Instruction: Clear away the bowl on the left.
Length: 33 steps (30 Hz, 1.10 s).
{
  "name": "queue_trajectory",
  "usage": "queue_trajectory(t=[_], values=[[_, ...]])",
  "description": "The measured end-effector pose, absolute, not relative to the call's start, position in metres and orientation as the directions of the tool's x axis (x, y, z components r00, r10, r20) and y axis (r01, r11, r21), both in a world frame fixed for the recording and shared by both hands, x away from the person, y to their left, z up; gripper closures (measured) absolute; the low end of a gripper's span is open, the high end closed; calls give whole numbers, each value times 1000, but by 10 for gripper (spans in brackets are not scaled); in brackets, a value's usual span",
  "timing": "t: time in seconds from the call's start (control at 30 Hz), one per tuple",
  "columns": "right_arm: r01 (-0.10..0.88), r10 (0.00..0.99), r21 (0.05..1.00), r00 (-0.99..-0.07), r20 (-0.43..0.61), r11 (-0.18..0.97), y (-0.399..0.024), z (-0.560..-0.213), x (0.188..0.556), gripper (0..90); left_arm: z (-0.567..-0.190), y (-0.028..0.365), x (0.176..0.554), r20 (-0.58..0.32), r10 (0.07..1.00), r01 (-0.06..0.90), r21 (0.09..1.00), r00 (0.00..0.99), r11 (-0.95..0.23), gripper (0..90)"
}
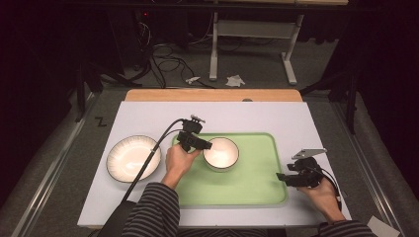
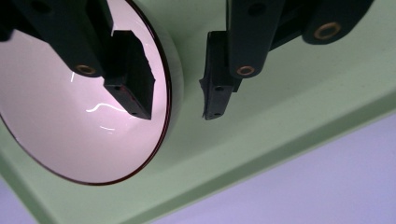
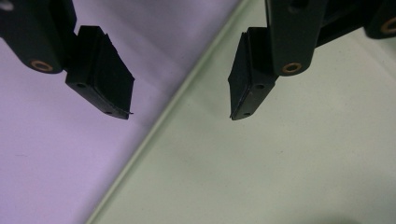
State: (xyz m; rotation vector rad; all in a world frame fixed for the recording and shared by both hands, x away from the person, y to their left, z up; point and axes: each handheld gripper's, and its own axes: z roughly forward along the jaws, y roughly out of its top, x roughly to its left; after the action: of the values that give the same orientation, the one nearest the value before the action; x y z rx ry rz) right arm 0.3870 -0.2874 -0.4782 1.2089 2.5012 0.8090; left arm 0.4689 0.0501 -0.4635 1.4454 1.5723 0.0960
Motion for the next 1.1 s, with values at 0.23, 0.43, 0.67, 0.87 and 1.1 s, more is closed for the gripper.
queue_trajectory(t=[0.23,0.43,0.67,0.87,1.1], values=[[646,782,578,-622,21,499,-287,-478,387,413,-445,61,460,-561,803,702,655,202,281,580],[658,794,578,-608,30,482,-287,-478,389,413,-434,71,456,-579,788,683,663,209,306,571],[662,799,577,-601,27,479,-287,-478,389,414,-425,84,450,-585,784,662,674,209,327,568],[654,793,578,-609,21,487,-287,-478,389,415,-422,96,446,-580,789,645,685,203,338,564],[661,796,569,-605,19,489,-287,-479,390,415,-419,100,444,-581,785,628,698,216,344,558]])
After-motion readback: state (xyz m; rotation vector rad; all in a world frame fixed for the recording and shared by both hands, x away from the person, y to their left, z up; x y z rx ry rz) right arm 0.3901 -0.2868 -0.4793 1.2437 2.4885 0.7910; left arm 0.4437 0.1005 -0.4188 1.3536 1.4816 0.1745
